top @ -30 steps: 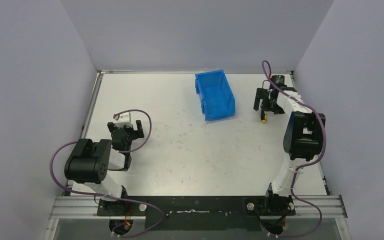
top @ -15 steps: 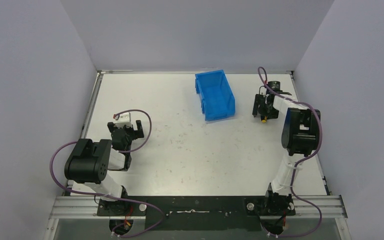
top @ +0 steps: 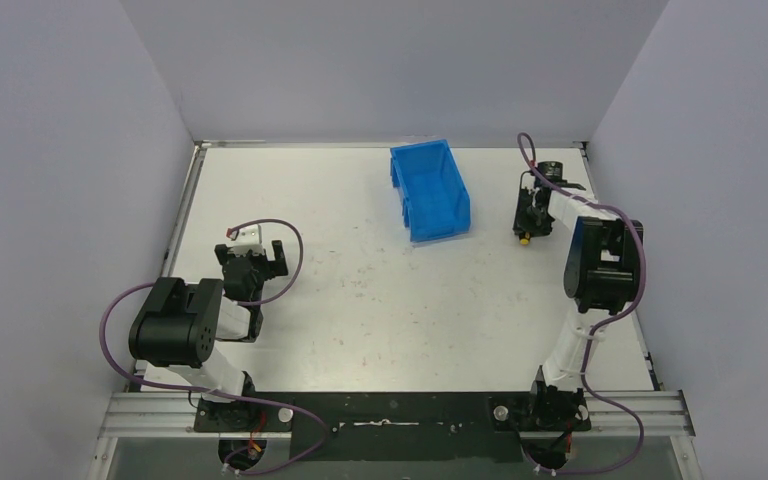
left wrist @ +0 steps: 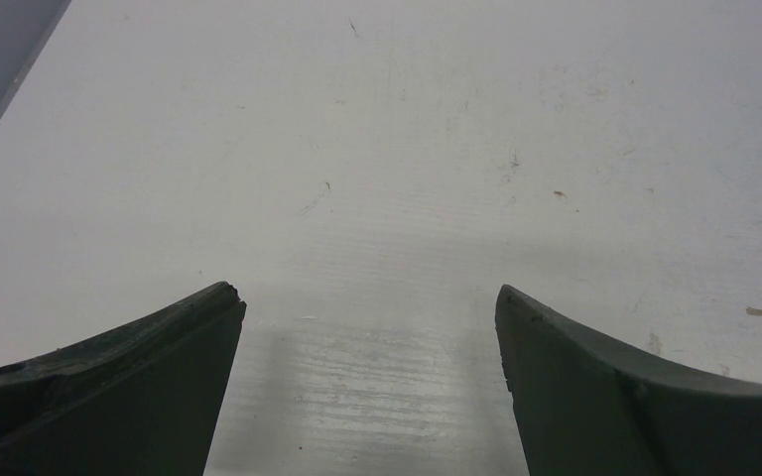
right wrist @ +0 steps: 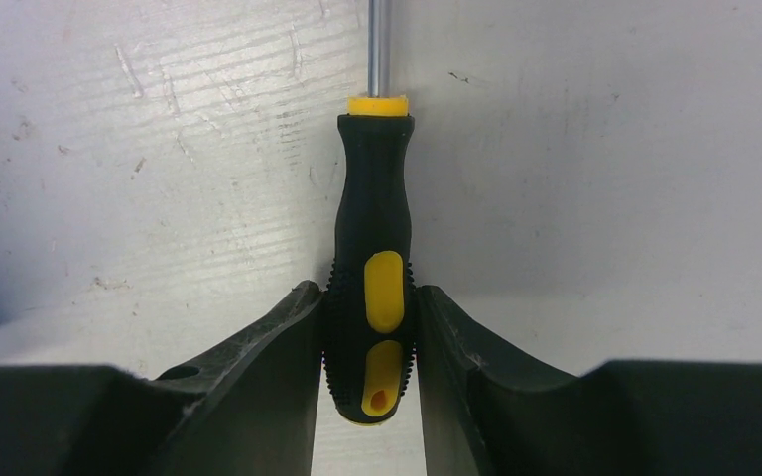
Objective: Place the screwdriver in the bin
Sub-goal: Pick up the screwdriver from the center of the board, then place the screwdriver in the bin.
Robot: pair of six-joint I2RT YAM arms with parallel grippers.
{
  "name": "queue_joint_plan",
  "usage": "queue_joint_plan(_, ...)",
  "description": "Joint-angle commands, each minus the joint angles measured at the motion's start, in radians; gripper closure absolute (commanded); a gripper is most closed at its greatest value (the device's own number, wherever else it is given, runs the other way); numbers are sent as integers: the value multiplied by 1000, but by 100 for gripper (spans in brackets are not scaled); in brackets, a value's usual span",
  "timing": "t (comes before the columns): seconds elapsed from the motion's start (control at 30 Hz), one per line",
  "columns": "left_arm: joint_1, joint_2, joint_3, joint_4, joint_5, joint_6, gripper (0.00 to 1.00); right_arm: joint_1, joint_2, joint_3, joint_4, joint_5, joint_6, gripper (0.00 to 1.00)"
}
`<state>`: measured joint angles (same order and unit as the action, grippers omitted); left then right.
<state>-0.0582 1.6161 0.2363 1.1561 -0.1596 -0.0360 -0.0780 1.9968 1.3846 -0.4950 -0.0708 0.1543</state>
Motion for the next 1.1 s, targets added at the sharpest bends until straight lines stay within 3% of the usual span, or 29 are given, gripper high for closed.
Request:
queue_joint_plan(0.0,-1,-4,18,53,3,6,3,-5,-127,76,-29,27,1,80)
queue_joint_plan(0.6,-1,-5,18,53,3,6,3,-1,-312,393,-258,66,-5,82)
queue_joint_plan(1.07,0,-5,18,53,4,7,3,71,-318,717,-456,160,-24,85)
